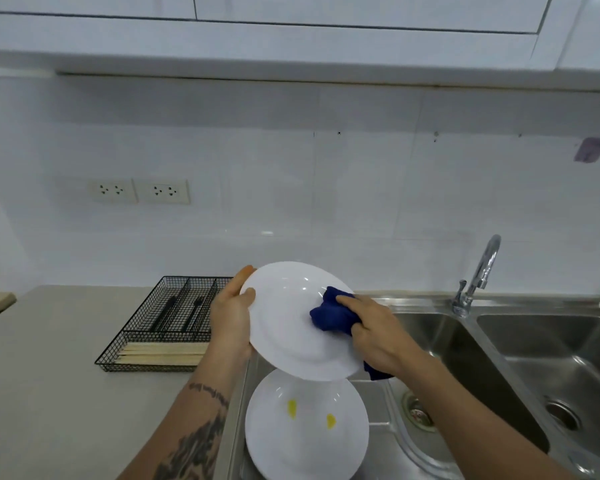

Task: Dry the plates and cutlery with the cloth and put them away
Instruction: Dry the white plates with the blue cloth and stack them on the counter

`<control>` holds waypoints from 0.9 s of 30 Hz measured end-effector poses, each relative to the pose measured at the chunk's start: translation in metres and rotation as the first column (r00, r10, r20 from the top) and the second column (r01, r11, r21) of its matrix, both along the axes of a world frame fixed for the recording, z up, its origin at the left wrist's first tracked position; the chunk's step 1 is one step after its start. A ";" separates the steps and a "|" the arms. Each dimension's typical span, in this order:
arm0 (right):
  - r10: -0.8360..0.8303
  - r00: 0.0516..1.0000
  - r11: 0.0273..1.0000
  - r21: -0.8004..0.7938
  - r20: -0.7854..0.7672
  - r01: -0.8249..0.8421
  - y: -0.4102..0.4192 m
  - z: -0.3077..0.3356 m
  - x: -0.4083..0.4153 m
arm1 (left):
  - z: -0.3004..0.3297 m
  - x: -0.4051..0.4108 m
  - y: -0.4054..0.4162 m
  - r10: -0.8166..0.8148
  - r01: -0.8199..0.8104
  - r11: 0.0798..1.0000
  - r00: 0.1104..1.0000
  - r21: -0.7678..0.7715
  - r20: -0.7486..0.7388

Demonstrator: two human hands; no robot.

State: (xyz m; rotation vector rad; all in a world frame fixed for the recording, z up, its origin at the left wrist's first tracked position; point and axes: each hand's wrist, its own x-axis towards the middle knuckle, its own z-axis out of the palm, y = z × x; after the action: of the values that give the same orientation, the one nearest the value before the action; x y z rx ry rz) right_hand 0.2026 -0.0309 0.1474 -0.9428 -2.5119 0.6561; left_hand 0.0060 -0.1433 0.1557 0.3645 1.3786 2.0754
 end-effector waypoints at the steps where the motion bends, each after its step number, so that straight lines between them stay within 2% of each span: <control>1: -0.022 1.000 1.000 -0.012 0.018 0.022 -0.001 0.001 -0.005 | -0.003 0.004 0.000 -0.025 0.025 1.000 1.000 0.004 0.002; 4: -0.056 0.998 0.998 -0.032 0.030 0.056 -0.013 -0.002 -0.027 | -0.006 0.018 0.002 -0.131 0.130 0.991 0.991 0.038 0.031; 7: 0.039 0.998 0.997 -0.066 -0.044 -0.042 -0.043 -0.006 -0.049 | -0.004 0.019 0.001 -0.132 0.124 0.989 0.987 0.080 0.097; 9: 0.149 0.987 0.989 0.000 -0.057 -0.149 -0.060 -0.008 -0.057 | -0.005 0.006 -0.005 -0.096 0.082 0.990 0.987 0.115 0.128; 11: 0.220 0.975 0.969 0.103 0.032 -0.222 -0.066 -0.013 -0.059 | -0.011 -0.014 -0.018 -0.040 0.025 0.993 0.992 0.120 0.124; 13: 0.178 0.976 0.961 0.190 0.127 -0.200 -0.064 -0.021 -0.058 | -0.019 -0.031 -0.035 -0.008 -0.005 0.993 0.994 0.121 0.109; 17: -0.028 0.969 0.938 0.343 0.245 -0.060 -0.070 -0.030 -0.080 | -0.039 -0.045 -0.065 0.026 -0.047 0.988 0.990 0.147 0.141; 19: 0.002 0.970 0.948 0.307 0.245 -0.080 -0.083 -0.032 -0.101 | -0.047 -0.048 -0.077 0.049 -0.069 0.989 0.988 0.133 0.148; 23: 0.225 0.945 0.932 0.230 0.238 -0.280 -0.116 -0.046 -0.131 | -0.067 -0.068 -0.110 0.151 -0.166 0.983 0.972 0.073 0.180; 25: 0.290 0.906 0.911 0.201 0.308 -0.360 -0.130 -0.059 -0.140 | -0.081 -0.078 -0.130 0.214 -0.224 0.974 0.958 0.028 0.190; 27: 0.272 0.870 0.905 0.198 0.410 -0.376 -0.140 -0.072 -0.148 | -0.097 -0.084 -0.150 0.273 -0.272 0.962 0.952 -0.023 0.137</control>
State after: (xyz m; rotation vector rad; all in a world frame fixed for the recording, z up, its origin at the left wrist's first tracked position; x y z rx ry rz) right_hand 0.0548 -0.1713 0.0751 -0.5845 -3.0441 0.2155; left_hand -0.0776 -0.2932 0.0587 0.0247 1.4137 2.2704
